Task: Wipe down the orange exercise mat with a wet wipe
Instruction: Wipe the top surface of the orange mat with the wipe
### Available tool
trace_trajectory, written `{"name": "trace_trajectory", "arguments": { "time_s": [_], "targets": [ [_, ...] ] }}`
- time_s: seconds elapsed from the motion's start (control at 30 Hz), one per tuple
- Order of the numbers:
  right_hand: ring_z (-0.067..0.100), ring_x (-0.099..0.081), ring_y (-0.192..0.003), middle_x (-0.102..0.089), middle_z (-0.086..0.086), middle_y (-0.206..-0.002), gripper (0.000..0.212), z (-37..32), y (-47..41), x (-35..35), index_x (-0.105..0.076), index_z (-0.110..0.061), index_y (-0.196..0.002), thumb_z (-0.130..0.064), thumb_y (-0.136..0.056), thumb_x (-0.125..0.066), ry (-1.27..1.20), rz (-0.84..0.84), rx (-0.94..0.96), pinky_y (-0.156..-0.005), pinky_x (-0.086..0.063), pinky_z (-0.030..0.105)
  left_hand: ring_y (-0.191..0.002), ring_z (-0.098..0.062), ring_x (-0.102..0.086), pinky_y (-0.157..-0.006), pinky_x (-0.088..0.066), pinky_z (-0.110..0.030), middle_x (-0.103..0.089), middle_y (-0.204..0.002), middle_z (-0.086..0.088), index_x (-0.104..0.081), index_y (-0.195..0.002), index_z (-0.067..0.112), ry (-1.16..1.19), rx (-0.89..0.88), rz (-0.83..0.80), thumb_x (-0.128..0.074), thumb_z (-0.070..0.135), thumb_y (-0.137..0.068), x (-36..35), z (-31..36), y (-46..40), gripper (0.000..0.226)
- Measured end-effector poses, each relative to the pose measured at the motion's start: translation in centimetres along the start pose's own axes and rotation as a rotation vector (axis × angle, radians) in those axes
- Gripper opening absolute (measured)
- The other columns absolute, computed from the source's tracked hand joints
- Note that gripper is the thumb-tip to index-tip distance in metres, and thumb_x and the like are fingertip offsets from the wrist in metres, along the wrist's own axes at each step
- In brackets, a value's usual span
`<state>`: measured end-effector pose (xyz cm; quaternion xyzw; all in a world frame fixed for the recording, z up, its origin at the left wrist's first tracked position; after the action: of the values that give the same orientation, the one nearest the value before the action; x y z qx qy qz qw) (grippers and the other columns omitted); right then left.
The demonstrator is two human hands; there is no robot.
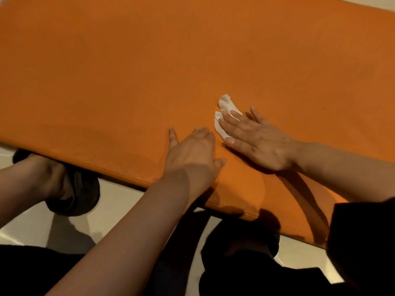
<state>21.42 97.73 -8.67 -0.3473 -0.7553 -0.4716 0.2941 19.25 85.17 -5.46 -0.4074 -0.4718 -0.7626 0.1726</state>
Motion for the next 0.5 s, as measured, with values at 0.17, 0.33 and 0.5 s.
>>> {"name": "trace_trajectory", "arguments": {
  "time_s": [0.17, 0.33, 0.5],
  "targets": [
    [-0.004, 0.026, -0.140, 0.021, -0.016, -0.157, 0.076, -0.7, 3.2, -0.4, 0.011, -0.036, -0.151, -0.068, -0.082, 0.010, -0.057, 0.014, 0.025, -0.114, 0.025, 0.031, -0.148, -0.007, -0.005, -0.114, 0.017, -0.053, -0.010, -0.161, 0.005, -0.019, -0.153, 0.021, -0.019, -0.012, -0.023, -0.042, 0.051, -0.097, 0.0, -1.0, 2.0, 0.067],
    [-0.005, 0.028, -0.139, 0.023, -0.016, -0.156, 0.077, -3.1, 6.8, -1.6, 0.012, -0.034, -0.151, -0.067, -0.082, 0.012, -0.071, -0.049, 0.023, -0.113, 0.027, 0.031, -0.148, -0.009, -0.008, -0.116, 0.013, -0.055, -0.011, -0.161, 0.006, -0.021, -0.152, 0.022, -0.100, 0.002, -0.069, -0.042, 0.053, -0.096, 0.0, -2.1, 3.1, 0.067],
    [0.003, 0.020, -0.144, 0.018, -0.010, -0.159, 0.079, -4.3, 0.7, -0.3, 0.008, -0.029, -0.154, -0.067, -0.084, 0.015, -0.003, -0.028, 0.043, -0.114, 0.025, 0.035, -0.146, -0.019, -0.017, -0.117, 0.007, -0.054, -0.015, -0.161, 0.003, -0.026, -0.151, 0.021, -0.205, -0.076, -0.112, -0.042, 0.053, -0.096, 0.3, -1.7, 3.5, 0.065]
  ]
}}
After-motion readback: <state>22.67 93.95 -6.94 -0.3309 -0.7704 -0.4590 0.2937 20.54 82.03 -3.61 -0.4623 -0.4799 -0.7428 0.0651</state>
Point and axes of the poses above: each hand's wrist, its own y-axis away from the middle knuckle, its own x-axis out of the back of the hand, z = x × y, the point moved 7 cm from there along -y, towards the middle knuckle
